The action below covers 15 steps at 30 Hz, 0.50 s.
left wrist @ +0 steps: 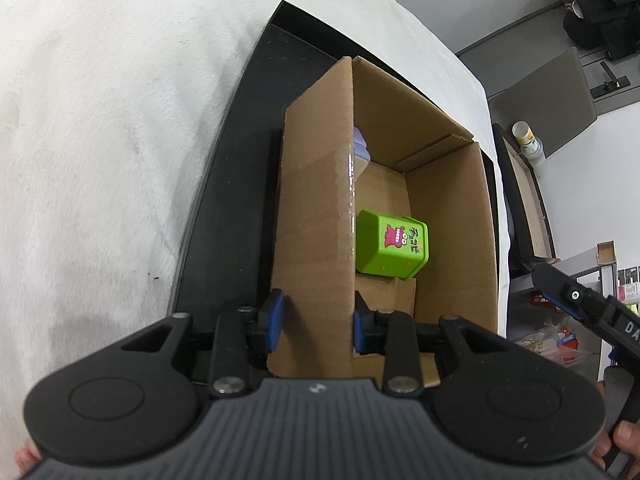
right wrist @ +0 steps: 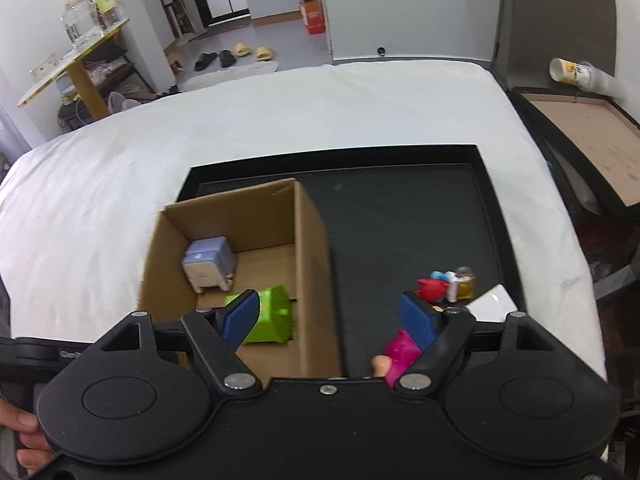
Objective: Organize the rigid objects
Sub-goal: 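Move the right gripper to the pink dinosaur and grasp it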
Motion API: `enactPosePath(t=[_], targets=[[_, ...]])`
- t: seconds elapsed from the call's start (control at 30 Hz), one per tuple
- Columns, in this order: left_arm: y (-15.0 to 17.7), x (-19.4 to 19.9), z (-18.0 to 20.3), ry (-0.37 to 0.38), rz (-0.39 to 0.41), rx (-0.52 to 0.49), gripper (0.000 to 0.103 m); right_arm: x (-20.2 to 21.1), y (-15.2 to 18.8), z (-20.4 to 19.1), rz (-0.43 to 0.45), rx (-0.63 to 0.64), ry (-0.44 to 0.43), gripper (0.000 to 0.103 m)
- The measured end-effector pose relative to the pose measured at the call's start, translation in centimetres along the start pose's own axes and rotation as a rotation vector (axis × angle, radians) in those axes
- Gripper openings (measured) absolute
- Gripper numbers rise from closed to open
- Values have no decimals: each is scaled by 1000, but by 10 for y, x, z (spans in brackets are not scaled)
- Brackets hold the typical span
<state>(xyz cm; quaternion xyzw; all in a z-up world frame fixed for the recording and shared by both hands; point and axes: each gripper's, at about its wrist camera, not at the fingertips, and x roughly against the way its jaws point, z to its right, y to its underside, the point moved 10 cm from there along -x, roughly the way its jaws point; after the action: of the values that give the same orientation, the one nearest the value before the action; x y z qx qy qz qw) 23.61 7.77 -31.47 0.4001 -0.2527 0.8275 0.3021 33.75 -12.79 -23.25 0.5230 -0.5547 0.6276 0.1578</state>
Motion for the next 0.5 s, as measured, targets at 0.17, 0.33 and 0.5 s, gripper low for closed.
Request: enactPosePath(t=[0.17, 0.33, 0.5], targets=[[-1, 0, 1, -2, 2, -7, 32, 0, 4, 16, 0, -3, 22, 77], [-1, 0, 0, 3, 3, -5, 32, -5, 13, 38, -5, -34, 73, 77], [-3, 3, -2, -11, 13, 0, 32, -22, 32, 54, -58, -105, 80, 75]])
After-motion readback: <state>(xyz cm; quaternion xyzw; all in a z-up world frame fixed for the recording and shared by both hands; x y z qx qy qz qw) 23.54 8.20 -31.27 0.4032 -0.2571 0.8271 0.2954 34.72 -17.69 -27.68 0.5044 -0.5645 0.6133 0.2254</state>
